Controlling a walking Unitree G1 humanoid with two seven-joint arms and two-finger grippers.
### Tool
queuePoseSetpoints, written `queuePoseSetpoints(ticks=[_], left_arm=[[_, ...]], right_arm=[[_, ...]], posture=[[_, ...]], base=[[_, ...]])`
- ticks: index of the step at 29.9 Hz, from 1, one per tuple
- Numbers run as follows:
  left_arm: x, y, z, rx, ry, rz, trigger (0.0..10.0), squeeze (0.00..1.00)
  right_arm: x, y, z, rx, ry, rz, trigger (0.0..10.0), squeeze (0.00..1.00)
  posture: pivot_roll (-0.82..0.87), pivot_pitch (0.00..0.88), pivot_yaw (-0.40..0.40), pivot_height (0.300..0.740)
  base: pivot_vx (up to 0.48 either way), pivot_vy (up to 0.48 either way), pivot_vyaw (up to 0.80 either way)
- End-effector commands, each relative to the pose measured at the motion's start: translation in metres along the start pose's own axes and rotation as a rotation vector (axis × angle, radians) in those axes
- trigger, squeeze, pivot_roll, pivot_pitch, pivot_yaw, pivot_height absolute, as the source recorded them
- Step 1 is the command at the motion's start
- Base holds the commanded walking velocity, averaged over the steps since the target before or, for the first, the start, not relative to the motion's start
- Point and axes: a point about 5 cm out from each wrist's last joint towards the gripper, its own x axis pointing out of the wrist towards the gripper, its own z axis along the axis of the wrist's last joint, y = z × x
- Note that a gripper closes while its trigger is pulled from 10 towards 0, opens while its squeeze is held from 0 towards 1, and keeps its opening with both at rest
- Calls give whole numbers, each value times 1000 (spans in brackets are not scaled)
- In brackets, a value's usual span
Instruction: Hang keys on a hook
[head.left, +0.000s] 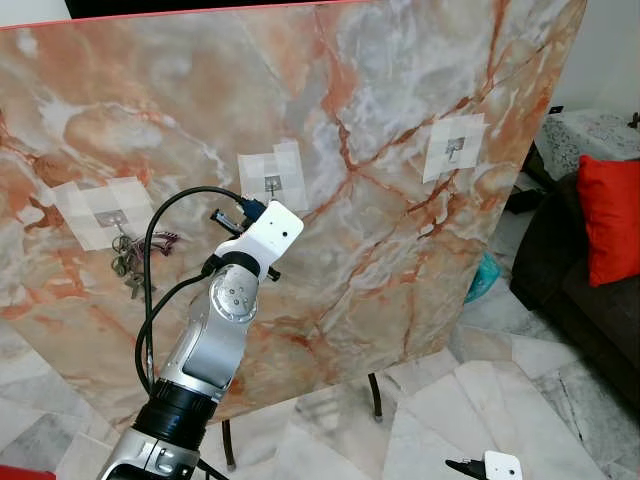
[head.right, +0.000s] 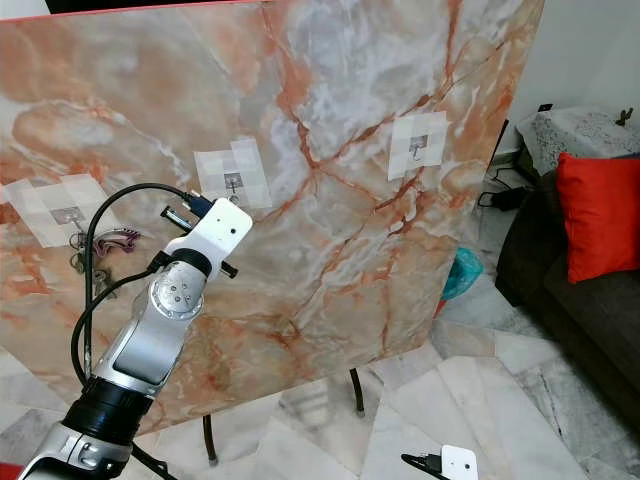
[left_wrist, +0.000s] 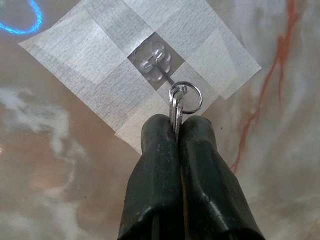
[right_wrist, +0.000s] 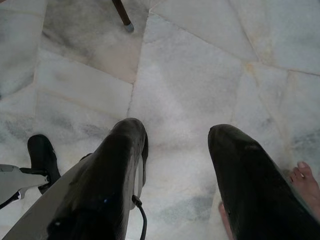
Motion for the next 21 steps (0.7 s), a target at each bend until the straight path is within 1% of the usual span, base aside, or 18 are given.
queuePoseSetpoints(ticks=[1,12,21], left_arm=[[2,5,4,20,-2,26,10000,0],[3,2,7,13,-8,14,10000,0],[4,4,10,12,-15,18,10000,0]], right_arm=[[0,0,2,2,-8,-5,10000,0],[0,-1,2,2,-9,-6,10000,0],[0,-1,2,-2,-11,-6,10000,0]], posture=[[51,0,-32,740],[46,0,-31,740],[48,0,-33,740]], base=[[0,0,0],[0,0,0],[0,0,0]])
